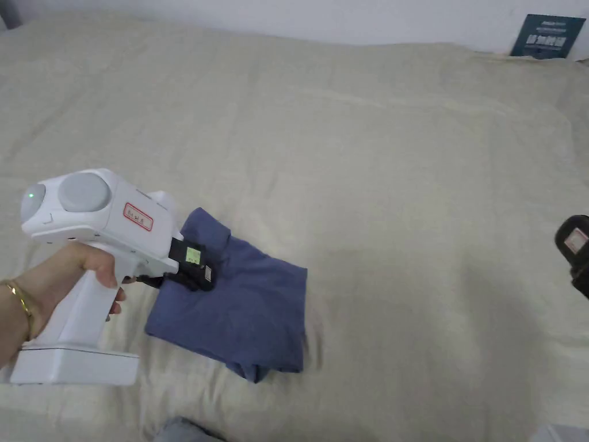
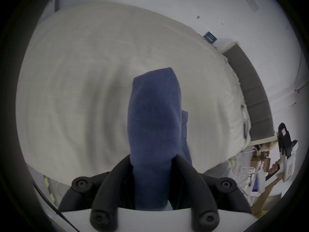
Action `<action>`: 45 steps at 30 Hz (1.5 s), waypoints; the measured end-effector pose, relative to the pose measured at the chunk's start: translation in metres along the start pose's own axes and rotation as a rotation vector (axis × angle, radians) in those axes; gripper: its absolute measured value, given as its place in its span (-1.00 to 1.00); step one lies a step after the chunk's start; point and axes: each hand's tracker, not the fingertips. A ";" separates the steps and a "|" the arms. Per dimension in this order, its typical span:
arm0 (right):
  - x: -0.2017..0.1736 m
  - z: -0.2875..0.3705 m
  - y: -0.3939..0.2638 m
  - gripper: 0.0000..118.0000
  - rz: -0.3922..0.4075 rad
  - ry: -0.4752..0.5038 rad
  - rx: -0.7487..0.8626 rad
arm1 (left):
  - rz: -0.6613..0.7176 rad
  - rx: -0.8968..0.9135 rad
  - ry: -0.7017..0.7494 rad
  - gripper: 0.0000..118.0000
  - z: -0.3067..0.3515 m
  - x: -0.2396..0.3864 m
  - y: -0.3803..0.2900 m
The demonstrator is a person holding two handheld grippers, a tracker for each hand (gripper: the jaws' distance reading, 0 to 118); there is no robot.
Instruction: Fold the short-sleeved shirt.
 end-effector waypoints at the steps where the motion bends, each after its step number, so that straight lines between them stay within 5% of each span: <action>1: -0.001 0.000 0.000 -1.00 0.004 -0.005 -0.002 | -0.005 -0.002 0.032 -0.71 0.008 -0.017 0.004; 14: -0.002 -0.014 0.018 -1.00 0.060 -0.190 0.033 | 0.159 0.034 0.597 -0.71 0.053 -0.205 0.038; 19: -0.007 -0.021 0.019 -1.00 0.079 -0.211 0.032 | 0.178 0.045 0.697 -0.66 0.053 -0.240 0.044; 21: -0.006 -0.021 0.018 -1.00 0.077 -0.214 0.026 | 0.137 0.078 0.738 -0.12 0.053 -0.244 0.042; 24: -0.006 -0.022 0.017 -1.00 0.069 -0.209 0.016 | 0.098 0.117 0.804 0.92 0.063 -0.248 0.039; 26: -0.006 -0.022 0.017 -1.00 0.067 -0.201 0.014 | 0.150 0.159 0.819 1.00 0.078 -0.249 0.038; 30: -0.005 -0.014 0.020 -1.00 0.063 -0.171 0.025 | 0.188 0.342 0.870 1.00 0.118 -0.232 0.036; 38: 0.004 0.001 0.034 -1.00 0.082 -0.115 0.069 | 0.031 0.830 0.613 1.00 0.177 -0.120 0.025; 45: -0.013 0.006 0.044 -1.00 0.132 -0.072 0.095 | -0.123 1.068 0.491 1.00 0.170 0.009 0.010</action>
